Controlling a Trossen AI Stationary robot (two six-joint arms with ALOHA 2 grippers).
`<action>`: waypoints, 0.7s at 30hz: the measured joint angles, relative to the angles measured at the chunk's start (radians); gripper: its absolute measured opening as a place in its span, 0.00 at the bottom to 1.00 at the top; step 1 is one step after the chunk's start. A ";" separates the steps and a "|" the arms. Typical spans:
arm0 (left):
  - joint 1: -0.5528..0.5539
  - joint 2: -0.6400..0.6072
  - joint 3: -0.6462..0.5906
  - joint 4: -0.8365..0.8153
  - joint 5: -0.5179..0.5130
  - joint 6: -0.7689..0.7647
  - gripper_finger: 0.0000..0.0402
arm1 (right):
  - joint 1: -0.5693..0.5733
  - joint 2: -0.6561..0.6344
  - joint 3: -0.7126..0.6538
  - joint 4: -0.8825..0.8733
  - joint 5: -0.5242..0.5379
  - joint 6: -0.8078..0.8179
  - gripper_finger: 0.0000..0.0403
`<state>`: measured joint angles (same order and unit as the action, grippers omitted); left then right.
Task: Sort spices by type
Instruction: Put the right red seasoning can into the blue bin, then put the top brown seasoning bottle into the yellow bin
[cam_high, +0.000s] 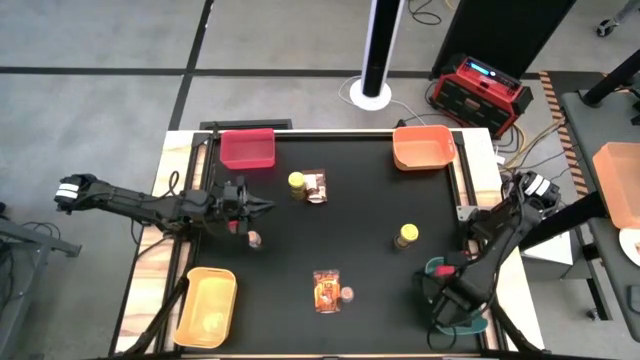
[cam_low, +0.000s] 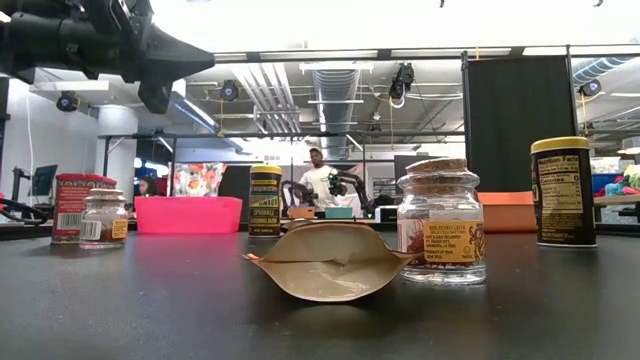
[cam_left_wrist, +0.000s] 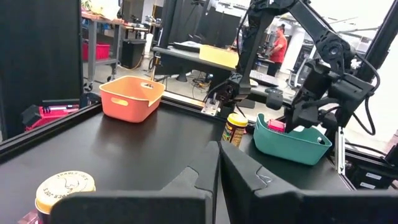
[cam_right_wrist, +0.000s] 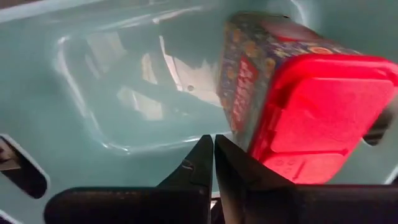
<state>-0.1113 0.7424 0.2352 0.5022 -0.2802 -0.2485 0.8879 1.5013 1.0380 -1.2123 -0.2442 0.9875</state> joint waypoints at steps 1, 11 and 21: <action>0.000 0.001 0.000 -0.001 0.000 0.000 0.00 | 0.000 0.000 0.000 -0.012 0.000 0.007 0.02; 0.000 0.021 0.000 -0.002 0.002 0.000 0.00 | 0.000 -0.006 0.007 -0.045 -0.045 0.008 0.02; 0.000 0.042 0.000 0.000 0.002 -0.065 0.00 | -0.016 -0.067 0.191 0.006 0.204 -0.038 0.02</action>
<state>-0.1116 0.7845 0.2352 0.5027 -0.2783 -0.3140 0.8723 1.4347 1.2294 -1.2062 -0.0406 0.9490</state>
